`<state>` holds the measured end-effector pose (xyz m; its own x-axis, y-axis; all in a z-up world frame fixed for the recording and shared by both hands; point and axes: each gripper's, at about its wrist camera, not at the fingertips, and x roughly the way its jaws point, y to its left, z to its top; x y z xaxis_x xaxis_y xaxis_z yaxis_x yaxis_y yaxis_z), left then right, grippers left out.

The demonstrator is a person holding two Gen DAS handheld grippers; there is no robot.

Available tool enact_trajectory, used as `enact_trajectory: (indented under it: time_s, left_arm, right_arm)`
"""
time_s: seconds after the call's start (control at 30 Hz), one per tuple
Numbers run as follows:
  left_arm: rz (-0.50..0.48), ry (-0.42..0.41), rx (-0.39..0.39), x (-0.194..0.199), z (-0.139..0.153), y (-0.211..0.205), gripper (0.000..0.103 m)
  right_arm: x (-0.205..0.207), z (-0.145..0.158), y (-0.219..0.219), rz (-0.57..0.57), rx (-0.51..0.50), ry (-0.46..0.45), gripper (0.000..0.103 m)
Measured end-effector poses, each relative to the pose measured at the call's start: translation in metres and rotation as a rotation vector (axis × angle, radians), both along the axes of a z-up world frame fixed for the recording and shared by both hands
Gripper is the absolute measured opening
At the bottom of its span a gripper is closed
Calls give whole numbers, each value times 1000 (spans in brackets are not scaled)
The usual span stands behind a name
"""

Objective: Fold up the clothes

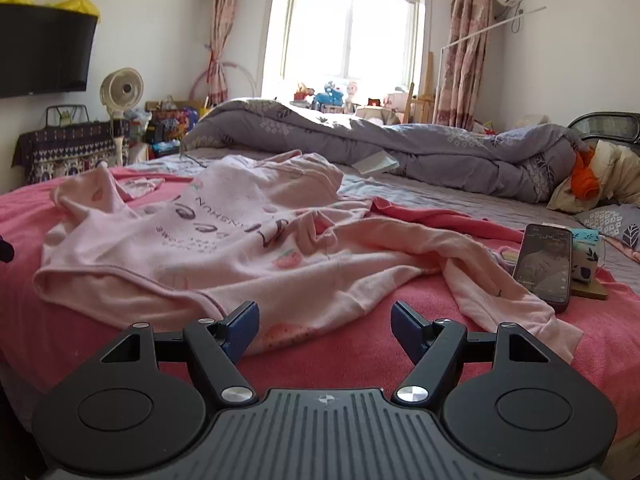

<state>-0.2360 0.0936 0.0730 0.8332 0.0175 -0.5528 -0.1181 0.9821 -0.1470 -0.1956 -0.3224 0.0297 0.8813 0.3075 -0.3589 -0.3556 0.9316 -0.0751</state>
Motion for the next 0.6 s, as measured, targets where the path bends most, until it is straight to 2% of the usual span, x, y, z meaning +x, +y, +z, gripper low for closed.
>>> enact_trajectory:
  time_s: [0.1,0.13,0.27,0.43,0.47,0.5,0.57,0.6]
  left_arm:
    - [123,-157,13,24,26,25,103]
    - [136,-183,89,38,30,27,103]
    - [105,-186,368,100,16,26,103]
    - [106,140,218,162,-43,53,102]
    - [102,175,139,166,-56,61,102]
    - [115,151,133,160,-56,63,101]
    - [142,101,120,148,-56,65,72]
    - [188,85,123,144,-51,68,48]
  right_arm:
    - [22,12,5,-32,30,-48,73]
    - [30,16,7,-48,39,-57,73]
    - [54,19,5,-88,107,-39,73]
    - [62,7,5,-99,137,2,73]
    - [62,4,6,-95,131,3,73]
    - [61,4,7,-91,118,-1,73]
    - [61,6,9,-87,91,-21,73]
    - [62,8,11,-87,83,-33,73]
